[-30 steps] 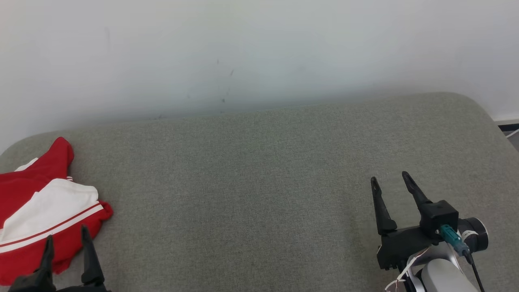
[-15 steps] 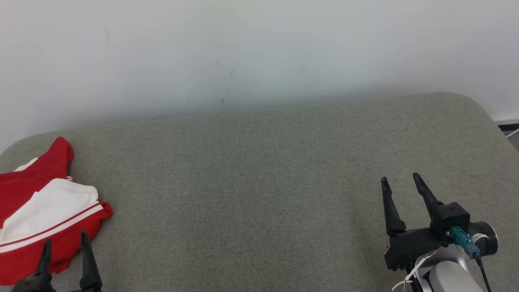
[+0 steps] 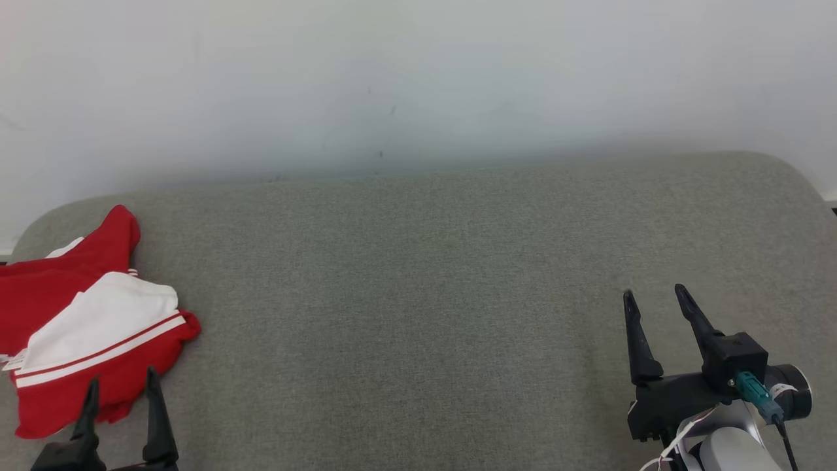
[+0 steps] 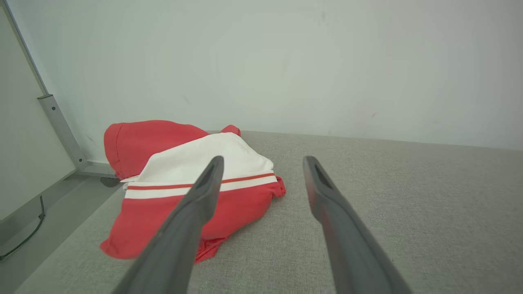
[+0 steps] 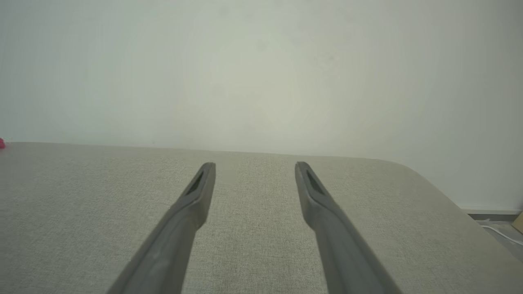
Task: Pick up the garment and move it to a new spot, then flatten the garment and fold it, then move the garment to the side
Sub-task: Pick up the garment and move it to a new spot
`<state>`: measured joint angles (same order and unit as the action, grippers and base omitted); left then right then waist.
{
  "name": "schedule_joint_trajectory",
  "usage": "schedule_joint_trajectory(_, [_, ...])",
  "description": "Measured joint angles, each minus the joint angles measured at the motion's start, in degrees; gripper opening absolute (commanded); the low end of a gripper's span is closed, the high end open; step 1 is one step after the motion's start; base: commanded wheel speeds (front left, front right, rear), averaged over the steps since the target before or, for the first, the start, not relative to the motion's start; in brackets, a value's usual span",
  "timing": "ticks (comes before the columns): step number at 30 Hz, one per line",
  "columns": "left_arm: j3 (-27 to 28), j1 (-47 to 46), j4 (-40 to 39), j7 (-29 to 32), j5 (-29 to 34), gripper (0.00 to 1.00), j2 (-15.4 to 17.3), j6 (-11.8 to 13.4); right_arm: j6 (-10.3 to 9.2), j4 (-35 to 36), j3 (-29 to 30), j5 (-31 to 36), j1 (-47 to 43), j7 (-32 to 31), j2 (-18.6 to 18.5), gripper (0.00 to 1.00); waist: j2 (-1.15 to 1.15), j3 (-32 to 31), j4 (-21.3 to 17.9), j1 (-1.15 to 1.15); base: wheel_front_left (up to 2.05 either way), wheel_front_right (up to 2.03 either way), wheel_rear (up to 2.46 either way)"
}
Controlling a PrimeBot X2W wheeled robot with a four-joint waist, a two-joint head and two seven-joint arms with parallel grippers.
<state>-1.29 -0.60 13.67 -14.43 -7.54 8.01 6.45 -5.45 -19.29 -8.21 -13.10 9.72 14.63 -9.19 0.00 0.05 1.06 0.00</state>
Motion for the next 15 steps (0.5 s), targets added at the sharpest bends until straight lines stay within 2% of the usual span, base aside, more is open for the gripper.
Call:
schedule_joint_trajectory(9, [-2.00, -1.19, 0.19, 0.30, 2.27, 1.00, 1.25, -1.45, 1.21, 0.14, -0.08, 0.01, -0.03, 0.01, -0.07, 1.00, 0.00, 0.10, 4.60, 0.00, 0.00, 0.00, 0.00])
schedule_joint_trajectory(15, [-2.59, -1.24, 0.68, 0.58, 2.52, 1.00, 1.44, -1.51, 1.94, -0.26, -0.36, 0.05, 0.01, 0.01, 0.00, 1.00, 0.00, -0.02, 8.61, 0.00, 0.00, 0.00, 0.00])
